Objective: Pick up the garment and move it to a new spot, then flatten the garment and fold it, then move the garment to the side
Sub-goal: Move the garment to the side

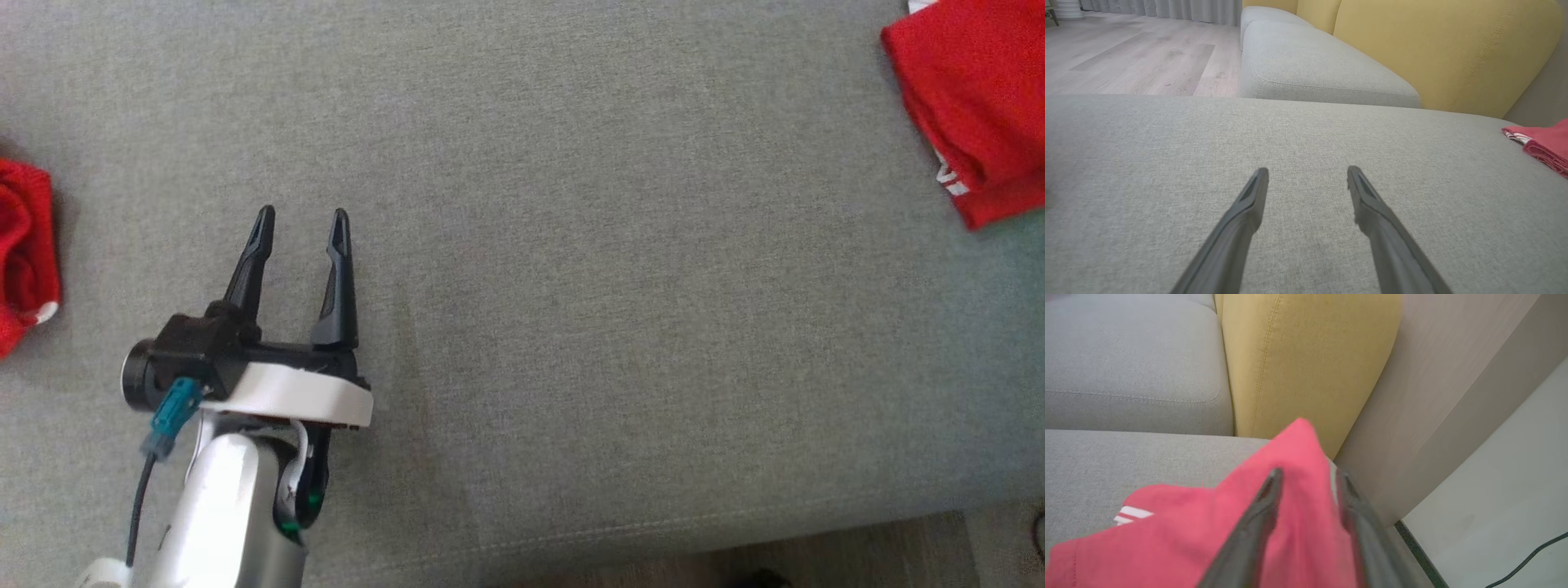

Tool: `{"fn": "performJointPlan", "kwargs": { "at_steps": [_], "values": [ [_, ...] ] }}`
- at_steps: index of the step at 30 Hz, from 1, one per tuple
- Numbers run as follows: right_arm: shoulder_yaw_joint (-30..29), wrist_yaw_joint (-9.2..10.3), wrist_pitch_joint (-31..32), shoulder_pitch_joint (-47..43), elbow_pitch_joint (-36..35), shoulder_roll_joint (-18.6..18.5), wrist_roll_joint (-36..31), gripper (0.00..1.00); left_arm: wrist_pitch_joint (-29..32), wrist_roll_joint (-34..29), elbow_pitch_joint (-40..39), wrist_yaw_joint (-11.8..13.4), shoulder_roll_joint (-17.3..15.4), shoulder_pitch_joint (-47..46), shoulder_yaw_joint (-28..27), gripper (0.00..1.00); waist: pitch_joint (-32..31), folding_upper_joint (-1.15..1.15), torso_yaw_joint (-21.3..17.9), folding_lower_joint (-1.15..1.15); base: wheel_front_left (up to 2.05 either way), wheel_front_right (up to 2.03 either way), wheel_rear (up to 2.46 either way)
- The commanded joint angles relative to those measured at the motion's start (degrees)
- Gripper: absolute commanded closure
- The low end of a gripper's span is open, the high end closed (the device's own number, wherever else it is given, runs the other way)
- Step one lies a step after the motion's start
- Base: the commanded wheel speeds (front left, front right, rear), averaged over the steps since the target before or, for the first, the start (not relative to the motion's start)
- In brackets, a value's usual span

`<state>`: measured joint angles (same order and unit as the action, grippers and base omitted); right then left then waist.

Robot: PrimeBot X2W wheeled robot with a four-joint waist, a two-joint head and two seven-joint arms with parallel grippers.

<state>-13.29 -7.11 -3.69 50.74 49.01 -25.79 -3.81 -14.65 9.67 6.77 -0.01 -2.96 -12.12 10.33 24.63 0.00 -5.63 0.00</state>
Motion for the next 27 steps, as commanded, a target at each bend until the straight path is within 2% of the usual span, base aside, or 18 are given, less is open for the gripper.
{"fn": "performJointPlan", "kwargs": {
  "at_steps": [1, 6, 14, 23, 27],
  "values": [
    [-0.43, -0.37, -1.99, 1.48, -1.04, -1.24, -1.36, 0.00, -0.35, -0.39, -2.11, -0.09, -0.36, -0.58, -1.88, 0.00, -0.01, 0.00, 0.09, 0.00, 0.00, 0.00, 0.00],
    [-1.18, -0.37, -4.75, 2.34, 0.73, 0.64, -4.14, 0.00, -0.35, -0.27, -1.99, 0.09, -0.28, -0.51, -1.96, 0.00, -0.45, 0.00, -0.10, 0.00, 0.00, 0.00, 0.00],
    [2.02, -0.37, -7.30, 3.10, 0.39, 5.21, -4.07, 0.00, -0.35, 0.19, -1.84, 0.53, -0.20, -0.53, -3.24, 0.00, -3.23, 0.00, -0.21, 0.00, 0.00, 0.00, 0.00],
    [8.93, -0.37, -8.19, -1.65, -4.27, 11.62, 2.68, 0.00, -0.35, 1.59, -1.29, 1.11, -0.08, 1.12, -5.77, 0.00, -9.83, 0.00, 1.47, 0.00, 0.00, 0.00, 0.00],
    [11.85, -0.37, -7.78, -4.60, -6.18, 13.18, 5.53, 0.00, -0.35, 2.42, -0.52, 1.38, -0.03, 2.03, -6.67, 0.00, -12.19, 0.00, 2.36, 0.00, 0.00, 0.00, 0.00]
  ]
}}
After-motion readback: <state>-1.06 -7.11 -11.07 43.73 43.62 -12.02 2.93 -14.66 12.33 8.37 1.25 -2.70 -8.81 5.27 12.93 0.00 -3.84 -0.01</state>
